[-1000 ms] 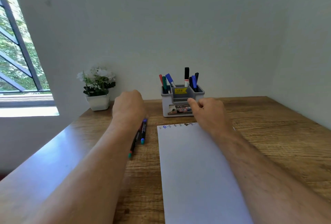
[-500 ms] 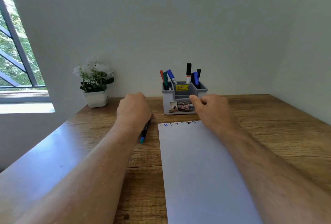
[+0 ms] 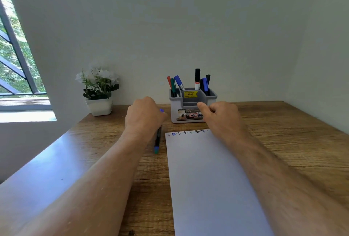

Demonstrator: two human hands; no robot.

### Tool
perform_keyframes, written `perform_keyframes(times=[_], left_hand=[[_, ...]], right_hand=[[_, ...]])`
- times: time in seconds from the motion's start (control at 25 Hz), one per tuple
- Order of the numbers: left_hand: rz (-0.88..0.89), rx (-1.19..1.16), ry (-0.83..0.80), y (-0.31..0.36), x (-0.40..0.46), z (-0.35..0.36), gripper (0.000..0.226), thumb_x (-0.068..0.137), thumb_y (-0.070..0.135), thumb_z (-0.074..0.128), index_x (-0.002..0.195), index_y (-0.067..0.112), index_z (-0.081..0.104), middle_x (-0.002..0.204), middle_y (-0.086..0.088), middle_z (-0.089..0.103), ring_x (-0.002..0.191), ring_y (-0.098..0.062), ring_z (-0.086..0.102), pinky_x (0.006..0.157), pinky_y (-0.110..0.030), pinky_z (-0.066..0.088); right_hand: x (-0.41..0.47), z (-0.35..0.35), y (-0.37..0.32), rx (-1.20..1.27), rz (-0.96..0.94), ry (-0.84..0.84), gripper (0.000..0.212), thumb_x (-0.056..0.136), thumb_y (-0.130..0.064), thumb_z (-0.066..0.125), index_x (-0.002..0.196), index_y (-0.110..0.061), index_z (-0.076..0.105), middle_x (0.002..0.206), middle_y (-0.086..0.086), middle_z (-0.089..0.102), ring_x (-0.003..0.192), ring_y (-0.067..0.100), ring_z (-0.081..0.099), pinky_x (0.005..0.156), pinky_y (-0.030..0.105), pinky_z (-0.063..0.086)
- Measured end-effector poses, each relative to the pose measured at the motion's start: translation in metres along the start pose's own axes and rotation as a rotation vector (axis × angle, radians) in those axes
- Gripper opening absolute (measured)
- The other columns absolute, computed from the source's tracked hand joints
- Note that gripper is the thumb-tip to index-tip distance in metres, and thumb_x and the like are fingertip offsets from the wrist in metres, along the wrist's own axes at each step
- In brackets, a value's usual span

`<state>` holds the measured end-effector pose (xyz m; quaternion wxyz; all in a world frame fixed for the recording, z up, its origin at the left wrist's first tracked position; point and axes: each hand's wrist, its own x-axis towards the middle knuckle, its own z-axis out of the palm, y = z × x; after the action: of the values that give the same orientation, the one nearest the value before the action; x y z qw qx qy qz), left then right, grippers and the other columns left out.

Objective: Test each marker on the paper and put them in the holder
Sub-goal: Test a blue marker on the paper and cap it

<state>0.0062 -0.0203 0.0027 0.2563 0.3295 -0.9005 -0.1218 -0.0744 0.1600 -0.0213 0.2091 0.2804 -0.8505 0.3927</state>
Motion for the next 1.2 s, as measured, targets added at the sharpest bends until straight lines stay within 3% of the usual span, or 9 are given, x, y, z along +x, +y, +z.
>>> perform_keyframes(times=[0.2, 0.28, 0.4, 0.52, 0.64, 0.76, 0.88, 1.0, 1.2], left_hand=[[-0.037, -0.469, 0.080, 0.017, -0.011, -0.019, 0.040, 0.075, 0.043, 0.069, 0.056, 0.008, 0.063, 0.045, 0.001, 0.057, 0.041, -0.009, 0.044, 0.038, -0.018, 0.034], [-0.029, -0.725, 0.030, 0.026, -0.018, -0.021, 0.036, 0.079, 0.044, 0.069, 0.064, 0.012, 0.072, 0.058, -0.001, 0.070, 0.049, -0.010, 0.053, 0.046, -0.023, 0.047], [-0.012, -0.984, -0.037, 0.035, -0.028, -0.021, 0.030, 0.081, 0.046, 0.071, 0.070, 0.018, 0.074, 0.065, 0.000, 0.073, 0.054, -0.011, 0.062, 0.056, -0.028, 0.054], [0.026, -1.036, -0.076, 0.040, -0.032, -0.017, 0.030, 0.081, 0.044, 0.073, 0.068, 0.018, 0.074, 0.061, 0.001, 0.071, 0.052, -0.008, 0.063, 0.055, -0.027, 0.054], [0.033, -1.057, -0.059, 0.042, -0.033, -0.015, 0.027, 0.082, 0.044, 0.072, 0.066, 0.021, 0.074, 0.059, 0.006, 0.069, 0.047, 0.001, 0.054, 0.054, -0.025, 0.048], [0.003, -1.149, -0.045, 0.041, -0.033, -0.014, 0.028, 0.085, 0.044, 0.070, 0.068, 0.022, 0.075, 0.062, 0.000, 0.070, 0.050, -0.006, 0.055, 0.053, -0.025, 0.051], [0.017, -1.183, -0.079, 0.038, -0.032, -0.013, 0.027, 0.088, 0.042, 0.068, 0.074, 0.020, 0.076, 0.067, -0.005, 0.073, 0.052, -0.011, 0.058, 0.050, -0.023, 0.050], [0.026, -1.174, -0.111, 0.037, -0.031, -0.011, 0.028, 0.089, 0.039, 0.066, 0.081, 0.014, 0.075, 0.071, -0.007, 0.074, 0.051, -0.010, 0.058, 0.047, -0.021, 0.048], [0.010, -1.196, -0.108, 0.038, -0.032, -0.011, 0.029, 0.090, 0.036, 0.066, 0.083, 0.009, 0.075, 0.064, -0.004, 0.070, 0.048, -0.009, 0.056, 0.045, -0.020, 0.048]], right_hand=[[0.000, -0.006, -0.005, 0.003, -0.017, 0.021, 0.054, 0.096, -0.053, 0.048, 0.061, -0.014, 0.060, 0.060, 0.001, 0.064, 0.054, 0.010, 0.061, 0.045, 0.020, 0.039], [-0.002, -0.010, -0.013, 0.076, -0.068, 0.019, 0.054, 0.096, -0.054, 0.046, 0.065, -0.014, 0.064, 0.062, -0.003, 0.065, 0.057, 0.008, 0.062, 0.045, 0.015, 0.041], [-0.009, -0.014, -0.027, 0.239, -0.173, -0.098, 0.048, 0.092, -0.060, 0.048, 0.066, -0.023, 0.064, 0.055, -0.015, 0.057, 0.058, -0.003, 0.060, 0.045, 0.009, 0.040], [-0.012, -0.010, -0.031, 0.180, -0.227, -0.137, 0.031, 0.089, -0.054, 0.059, 0.067, -0.032, 0.054, 0.056, -0.018, 0.052, 0.052, -0.006, 0.055, 0.045, 0.009, 0.038], [-0.008, -0.009, -0.028, 0.159, -0.210, -0.103, 0.014, 0.094, -0.031, 0.059, 0.084, -0.028, 0.067, 0.060, -0.012, 0.058, 0.050, 0.003, 0.054, 0.050, 0.017, 0.040], [-0.006, -0.010, -0.024, 0.141, -0.183, -0.115, 0.020, 0.095, -0.021, 0.054, 0.106, -0.024, 0.070, 0.068, -0.007, 0.063, 0.052, 0.005, 0.053, 0.049, 0.018, 0.038], [-0.006, -0.007, -0.022, 0.103, -0.174, -0.114, 0.020, 0.097, -0.027, 0.051, 0.106, -0.026, 0.069, 0.070, -0.008, 0.062, 0.051, 0.005, 0.051, 0.049, 0.018, 0.036], [-0.005, -0.007, -0.022, 0.056, -0.183, -0.089, 0.033, 0.100, -0.045, 0.044, 0.095, -0.023, 0.069, 0.063, -0.010, 0.056, 0.052, 0.006, 0.050, 0.048, 0.020, 0.033], [-0.005, -0.011, -0.022, -0.004, -0.205, -0.081, 0.041, 0.098, -0.053, 0.039, 0.078, -0.025, 0.061, 0.058, -0.010, 0.052, 0.050, 0.007, 0.049, 0.046, 0.021, 0.033]])
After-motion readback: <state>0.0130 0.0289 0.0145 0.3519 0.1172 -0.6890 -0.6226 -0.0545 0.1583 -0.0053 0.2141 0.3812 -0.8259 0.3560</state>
